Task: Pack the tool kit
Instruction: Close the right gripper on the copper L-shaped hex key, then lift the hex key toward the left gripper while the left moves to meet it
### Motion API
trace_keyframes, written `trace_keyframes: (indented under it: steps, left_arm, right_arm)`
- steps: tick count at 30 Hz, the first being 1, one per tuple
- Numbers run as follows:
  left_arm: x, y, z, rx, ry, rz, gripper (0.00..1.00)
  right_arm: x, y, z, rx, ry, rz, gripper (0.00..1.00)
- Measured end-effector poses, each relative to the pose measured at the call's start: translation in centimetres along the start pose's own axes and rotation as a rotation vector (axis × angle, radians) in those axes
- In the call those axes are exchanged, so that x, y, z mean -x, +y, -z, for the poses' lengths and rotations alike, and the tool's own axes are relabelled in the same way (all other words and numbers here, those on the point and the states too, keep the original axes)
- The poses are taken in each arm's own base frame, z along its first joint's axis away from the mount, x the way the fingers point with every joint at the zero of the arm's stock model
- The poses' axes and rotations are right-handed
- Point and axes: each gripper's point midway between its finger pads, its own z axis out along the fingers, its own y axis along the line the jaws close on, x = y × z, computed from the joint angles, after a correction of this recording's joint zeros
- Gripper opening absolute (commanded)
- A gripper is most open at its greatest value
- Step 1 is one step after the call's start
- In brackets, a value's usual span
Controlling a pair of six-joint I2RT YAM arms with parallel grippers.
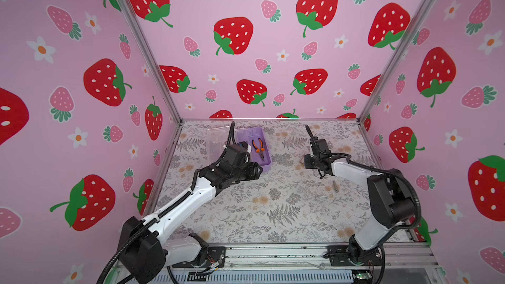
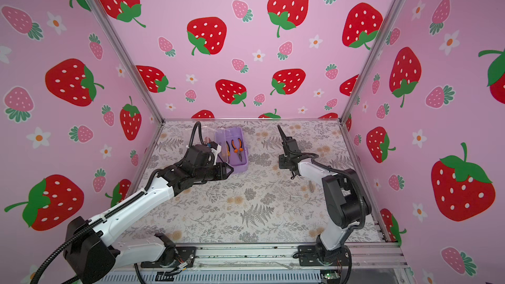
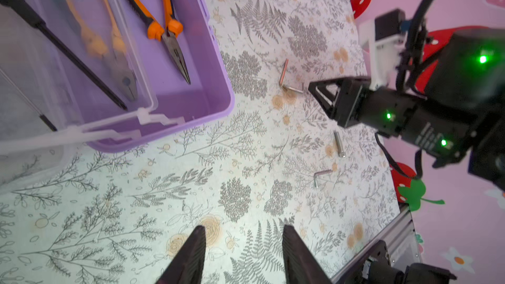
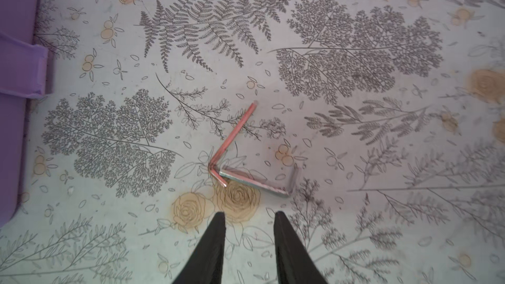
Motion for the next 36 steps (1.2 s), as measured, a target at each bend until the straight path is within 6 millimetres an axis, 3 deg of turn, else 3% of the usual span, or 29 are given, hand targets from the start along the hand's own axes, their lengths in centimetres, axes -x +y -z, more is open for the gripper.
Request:
trace_keyframes:
  steps: [8,10,15,21,26,32,36]
  left_arm:
    - [-2.8,-1.1,-0.1,-0.031,0.049,-0.053,0.51]
    - [-3.1,-1.1,-0.1,-0.032,0.053,-0.057,0.51]
    - [-4.1,0.0,0.0,-0.01,0.055,-0.053,0.52]
    - [-4.5,0.9,0.0,0.022,0.051,-0.047,0.52]
    - [-4.6,1.1,-0.6,0.032,0.057,-0.04,0.53]
    - [-5.3,1.6,-2.9,0.045,0.107,-0.028,0.53]
    - [-6.5,1.9,-5.2,0.046,0.165,-0.011,0.61]
  right_arm:
    - [0.1,1.3,-5.5,0.007,0.083,0.01,0.35]
    - [0.8,1.5,-6.0,0.008,0.074,0.004,0.35]
    - [1.7,2.1,-6.8,0.027,0.062,-0.015,0.22]
    - [1.7,3.0,-6.8,0.064,0.065,-0.028,0.07]
    - [1.3,4.5,-6.5,0.119,0.055,-0.03,0.03]
    - [-1.0,6.7,-4.7,0.261,0.079,-0.05,0.0]
    - [-3.2,8.3,-2.9,0.384,0.124,-0.092,0.0]
